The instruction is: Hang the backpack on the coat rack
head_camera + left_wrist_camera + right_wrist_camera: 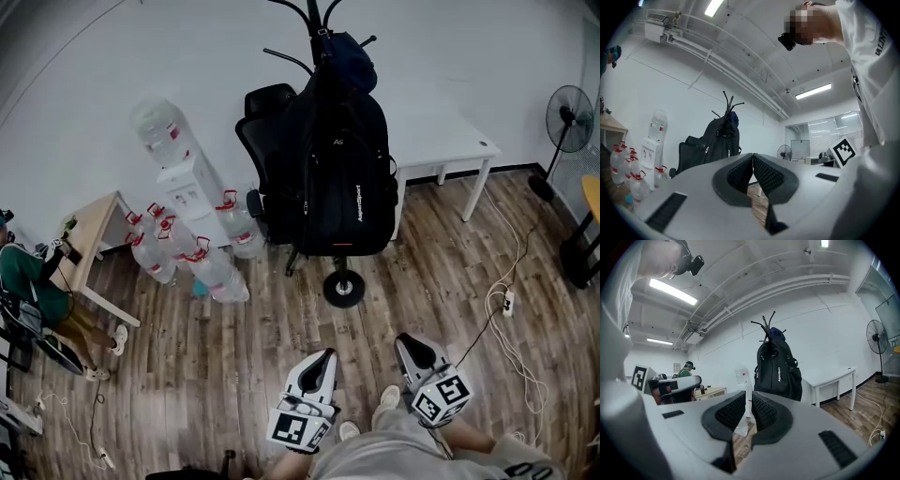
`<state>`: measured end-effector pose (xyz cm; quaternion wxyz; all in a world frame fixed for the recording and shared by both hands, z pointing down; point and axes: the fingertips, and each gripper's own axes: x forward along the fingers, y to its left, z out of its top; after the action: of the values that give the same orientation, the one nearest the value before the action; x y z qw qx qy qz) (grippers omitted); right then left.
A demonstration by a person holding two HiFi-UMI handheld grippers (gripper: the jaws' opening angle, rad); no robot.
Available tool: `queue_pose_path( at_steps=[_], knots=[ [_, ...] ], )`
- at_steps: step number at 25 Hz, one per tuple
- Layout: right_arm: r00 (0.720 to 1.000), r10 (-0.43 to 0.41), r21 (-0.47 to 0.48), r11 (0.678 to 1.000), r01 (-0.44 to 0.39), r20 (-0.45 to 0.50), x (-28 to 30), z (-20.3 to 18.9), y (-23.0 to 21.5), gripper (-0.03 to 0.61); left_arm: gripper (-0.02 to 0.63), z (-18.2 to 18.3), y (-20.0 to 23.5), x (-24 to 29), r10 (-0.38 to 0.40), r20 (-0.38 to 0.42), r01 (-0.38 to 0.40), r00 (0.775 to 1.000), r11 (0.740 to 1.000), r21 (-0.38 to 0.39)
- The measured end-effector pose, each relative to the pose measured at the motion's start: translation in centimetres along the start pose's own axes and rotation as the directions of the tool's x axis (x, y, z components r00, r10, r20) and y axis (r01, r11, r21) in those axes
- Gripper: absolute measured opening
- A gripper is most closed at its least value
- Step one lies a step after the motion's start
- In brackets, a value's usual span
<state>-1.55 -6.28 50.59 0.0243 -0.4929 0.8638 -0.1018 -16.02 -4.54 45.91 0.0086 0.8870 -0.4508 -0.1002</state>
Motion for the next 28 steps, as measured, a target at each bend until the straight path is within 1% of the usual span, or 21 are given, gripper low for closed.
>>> queue_pose_path(
  at_steps=[3,6,12,16,23,28],
  knots=[
    [0.999,-0.042,0.008,0.999,0.042,0.01,-1.0,0.4,-0.2,0.049,0.008,0.1,-0.2,-0.4,-0.01,0.004,0.01,1.0,1.0,-0.01],
    [0.998,-0.059,-0.005,0.998,0.059,0.02,-1.9,0.9,-0.1,0.049,0.008,0.3,-0.5,-0.7,-0.019,0.011,0.019,1.0,1.0,-0.009],
    [0.998,-0.067,-0.001,0.998,0.067,0.015,-3.6,0.8,0.0,0.049,0.008,0.1,-1.2,-1.2,-0.012,0.018,0.012,1.0,1.0,-0.022],
    [0.997,-0.067,0.001,0.998,0.067,0.024,-4.3,1.1,-0.6,0.046,0.008,0.1,-1.8,-1.4,-0.002,0.012,0.002,1.0,1.0,-0.016],
    [0.998,-0.044,0.005,0.999,0.044,0.044,-5.5,2.3,-2.3,0.034,0.008,0.6,-3.1,-0.9,0.035,0.014,-0.035,0.999,0.999,0.026],
    [0.997,-0.04,0.006,0.999,0.039,0.067,-7.7,3.7,-3.5,0.031,0.008,1.3,-5.5,-0.5,0.054,0.015,-0.055,0.998,0.997,0.045]
  ],
)
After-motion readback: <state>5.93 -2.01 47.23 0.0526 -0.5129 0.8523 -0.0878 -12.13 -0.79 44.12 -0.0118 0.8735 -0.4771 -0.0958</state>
